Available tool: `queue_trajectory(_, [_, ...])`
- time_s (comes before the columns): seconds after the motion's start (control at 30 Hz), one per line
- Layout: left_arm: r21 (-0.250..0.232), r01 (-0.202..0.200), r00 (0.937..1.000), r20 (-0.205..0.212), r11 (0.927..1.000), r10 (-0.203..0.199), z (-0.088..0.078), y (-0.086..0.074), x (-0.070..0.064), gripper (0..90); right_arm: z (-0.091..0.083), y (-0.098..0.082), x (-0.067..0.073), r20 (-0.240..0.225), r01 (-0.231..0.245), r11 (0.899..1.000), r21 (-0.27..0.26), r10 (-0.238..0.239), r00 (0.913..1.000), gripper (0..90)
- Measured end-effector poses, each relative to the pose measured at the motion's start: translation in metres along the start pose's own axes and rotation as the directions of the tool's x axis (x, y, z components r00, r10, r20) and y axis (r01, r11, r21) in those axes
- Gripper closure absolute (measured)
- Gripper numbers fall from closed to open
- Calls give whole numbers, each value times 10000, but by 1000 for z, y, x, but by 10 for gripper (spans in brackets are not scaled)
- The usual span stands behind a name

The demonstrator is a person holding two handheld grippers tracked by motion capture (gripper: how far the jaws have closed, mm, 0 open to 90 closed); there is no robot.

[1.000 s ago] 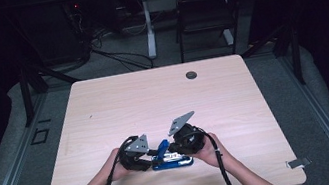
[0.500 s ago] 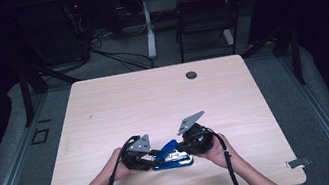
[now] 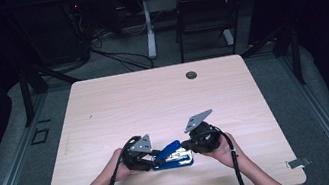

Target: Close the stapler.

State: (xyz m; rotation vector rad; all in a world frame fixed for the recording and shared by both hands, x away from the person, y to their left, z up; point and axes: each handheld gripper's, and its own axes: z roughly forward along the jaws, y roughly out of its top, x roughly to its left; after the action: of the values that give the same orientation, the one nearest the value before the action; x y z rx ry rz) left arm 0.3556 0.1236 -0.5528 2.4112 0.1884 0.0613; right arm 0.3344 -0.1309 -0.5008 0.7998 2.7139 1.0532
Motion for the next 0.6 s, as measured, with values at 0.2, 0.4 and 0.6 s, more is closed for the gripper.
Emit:
queue_trajectory(0.2, [-16,19,10000,40,10000,-19,1,0,1,641,-14,-1,-3,251,-184,9991,-376,194,9995,891])
queue_trajectory(0.4, [49,48,10000,60,10000,-48,2,0,1,639,-25,5,-1,439,-200,9959,-878,239,9987,892])
queue_trajectory(0.6, [118,203,9996,192,9997,-205,3,2,2,636,-24,12,8,426,-50,9934,-1147,99,9990,900])
